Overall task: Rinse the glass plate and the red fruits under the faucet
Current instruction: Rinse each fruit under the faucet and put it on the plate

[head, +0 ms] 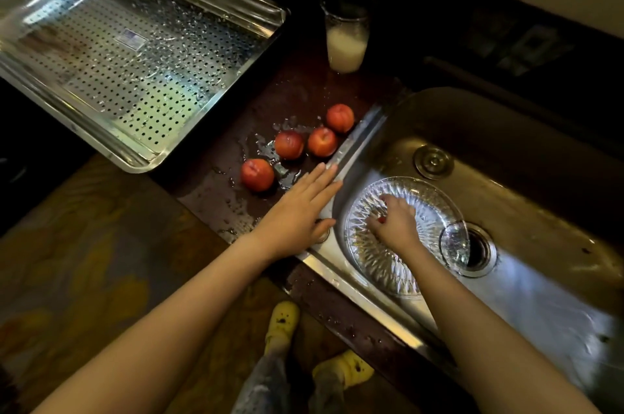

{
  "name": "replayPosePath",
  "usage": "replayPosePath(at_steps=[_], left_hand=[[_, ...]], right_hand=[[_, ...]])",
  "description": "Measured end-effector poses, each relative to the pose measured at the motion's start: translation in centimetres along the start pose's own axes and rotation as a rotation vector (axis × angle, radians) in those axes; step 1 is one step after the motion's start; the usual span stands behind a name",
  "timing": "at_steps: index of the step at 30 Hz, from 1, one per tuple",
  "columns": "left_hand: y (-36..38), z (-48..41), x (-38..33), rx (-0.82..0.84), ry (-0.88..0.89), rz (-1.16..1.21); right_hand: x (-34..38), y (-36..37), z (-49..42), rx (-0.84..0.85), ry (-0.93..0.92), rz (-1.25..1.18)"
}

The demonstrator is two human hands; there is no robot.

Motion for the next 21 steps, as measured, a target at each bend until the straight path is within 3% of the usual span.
replayPosePath(at_steps=[2,5,8,13,18,21], left_hand=[[-1.7,0.3,-0.3,-0.070,0.000,0.086],[-5.8,1.7,-0.1,-0.308,-0.014,0.113],[-8.8,3.9,2.1,-0.474,-0.151,0.077],[-8.2,5.7,6.2,-0.365,-0.501,0.156],[-7.5,5.5,7.3,-0.446,-0.504,0.309],[-7.5,5.4,7.7,-0.463,-0.484,0.400]], right_hand=[[1.1,-2.3,0.1,-0.067,-0.029,-0.058],[3.5,-6.6,0.8,-0.192,-0.098,-0.177],[6.9,-10.5,1.8,-0.302,-0.191,-0.237],[12.5,-13.3,3.0,-0.374,-0.309,-0.166],[16.5,-12.0,4.8,-0.386,-0.451,-0.137],[18.4,-9.7,5.5,-0.246,-0.567,-0.105]])
Point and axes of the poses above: each hand's wrist, its own z-axis away from the middle knuckle, its own y-axis out of the palm, x = y × z, the point moved 6 cm from there along -z, towards the middle knuckle, and after that the axes turned 14 degrees about z, right-handed, at the moved point
